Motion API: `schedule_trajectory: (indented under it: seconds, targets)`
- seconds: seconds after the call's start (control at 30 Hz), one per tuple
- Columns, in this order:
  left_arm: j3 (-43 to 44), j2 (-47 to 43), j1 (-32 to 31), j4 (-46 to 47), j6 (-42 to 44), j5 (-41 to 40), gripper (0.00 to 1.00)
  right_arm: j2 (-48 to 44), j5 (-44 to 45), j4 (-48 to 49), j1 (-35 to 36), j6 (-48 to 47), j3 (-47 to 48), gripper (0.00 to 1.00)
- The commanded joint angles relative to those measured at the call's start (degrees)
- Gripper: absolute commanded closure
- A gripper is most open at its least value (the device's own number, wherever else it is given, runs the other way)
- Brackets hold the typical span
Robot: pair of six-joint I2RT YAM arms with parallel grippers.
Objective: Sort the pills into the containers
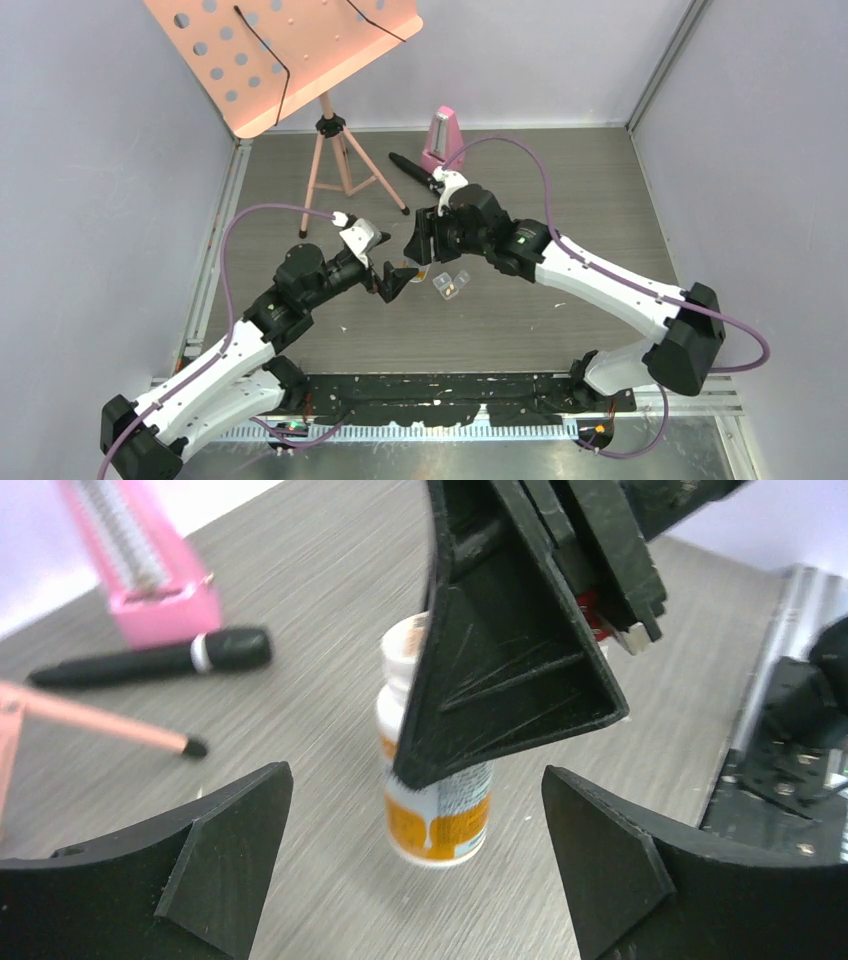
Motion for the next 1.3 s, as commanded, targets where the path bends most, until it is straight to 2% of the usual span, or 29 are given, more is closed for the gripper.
schedule_trajectory:
  seconds: [0.0, 0.17, 0.33, 0.57, 0.83, 0.9, 0.97, 1.03, 1.17, 1.27]
  targets:
    - [-2.8, -4.8, -0.1, -6.2, -1.5, -15.0, 0.01, 3.6, 10.4, 6.6, 1.9, 4.3, -0.9, 0.73]
    - [-3.2, -11.9, 0.0, -16.9, -5.8, -30.9, 0.01, 11.1, 18.6, 9.0, 5.7, 5.3, -0.9, 0.73]
    - [-1.4, -16.7, 0.0, -24.1, -10.1, -40.9, 0.05, 16.8, 28.4, 10.7, 9.6, 8.6, -0.8, 0.73]
    - [1.6, -16.5, 0.0, -29.7, -12.7, -44.7, 0.02, 23.3, 40.0, 14.5, 14.0, 10.6, 0.0, 0.73]
    - [3.8, -13.0, 0.0, -32.7, -16.5, -45.8, 0.01, 25.2, 42.4, 20.7, 14.6, 10.0, -3.6, 0.71]
    - [4.3, -12.1, 0.0, -32.9, -17.4, -46.0, 0.01, 26.0, 41.5, 20.5, 14.5, 9.8, -3.6, 0.64]
    - [5.5, -10.5, 0.1, -34.1, -19.2, -46.1, 0.01, 26.4, 39.8, 19.9, 14.4, 9.4, -3.2, 0.49]
    - [7.7, -7.7, 0.4, -36.6, -20.3, -45.5, 0.02, 26.2, 37.9, 19.2, 14.3, 8.6, -2.8, 0.31]
    - [10.4, -4.2, 0.7, -39.6, -21.8, -44.9, 0.03, 24.2, 33.0, 17.3, 13.0, 9.1, -2.4, 0.14]
    - [11.5, -3.4, 2.0, -39.6, -22.7, -42.5, 0.04, 21.0, 28.6, 14.4, 12.0, 9.3, -1.5, 0.07]
